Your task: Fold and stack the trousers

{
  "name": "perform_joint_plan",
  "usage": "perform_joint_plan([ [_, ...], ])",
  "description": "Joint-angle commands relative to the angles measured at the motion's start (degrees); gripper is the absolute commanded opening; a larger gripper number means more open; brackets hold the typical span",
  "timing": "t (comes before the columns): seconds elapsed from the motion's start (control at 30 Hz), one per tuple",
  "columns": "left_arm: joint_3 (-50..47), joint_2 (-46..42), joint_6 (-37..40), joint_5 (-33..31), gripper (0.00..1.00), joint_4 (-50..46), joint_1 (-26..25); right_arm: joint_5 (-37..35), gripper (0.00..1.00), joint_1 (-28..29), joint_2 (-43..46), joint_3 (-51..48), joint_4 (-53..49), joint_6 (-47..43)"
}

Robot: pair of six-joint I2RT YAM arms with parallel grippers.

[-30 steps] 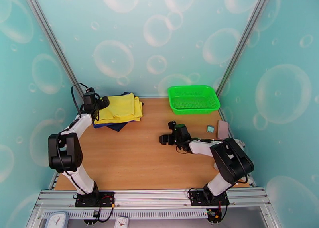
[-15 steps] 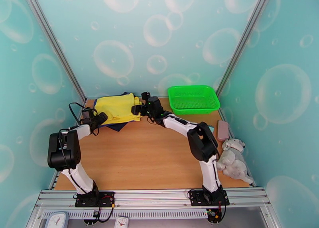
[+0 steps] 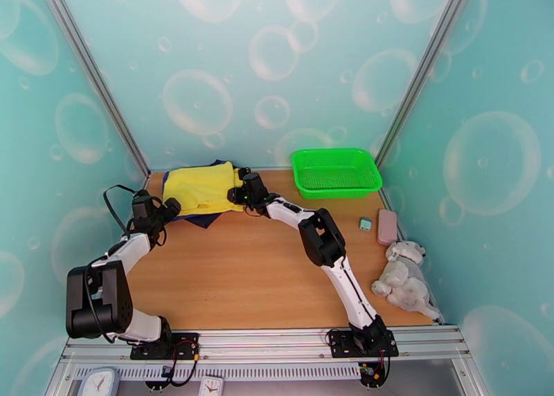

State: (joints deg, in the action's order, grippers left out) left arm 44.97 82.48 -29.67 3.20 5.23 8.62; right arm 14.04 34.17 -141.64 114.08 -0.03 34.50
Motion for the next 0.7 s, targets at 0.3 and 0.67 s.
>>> perform_joint_plan([
  [0.3, -4.96, -8.39, 3.26, -4.93, 0.85, 1.62, -0.36, -1.39, 0.0, -0.85, 4.39, -1.99, -0.03, 1.55],
  [0.67, -6.32, -8.81, 3.81, -3.22, 0.85, 1.94, 0.34, -0.03, 0.02, -5.05, 5.76, -7.37, 1.99, 3.99],
])
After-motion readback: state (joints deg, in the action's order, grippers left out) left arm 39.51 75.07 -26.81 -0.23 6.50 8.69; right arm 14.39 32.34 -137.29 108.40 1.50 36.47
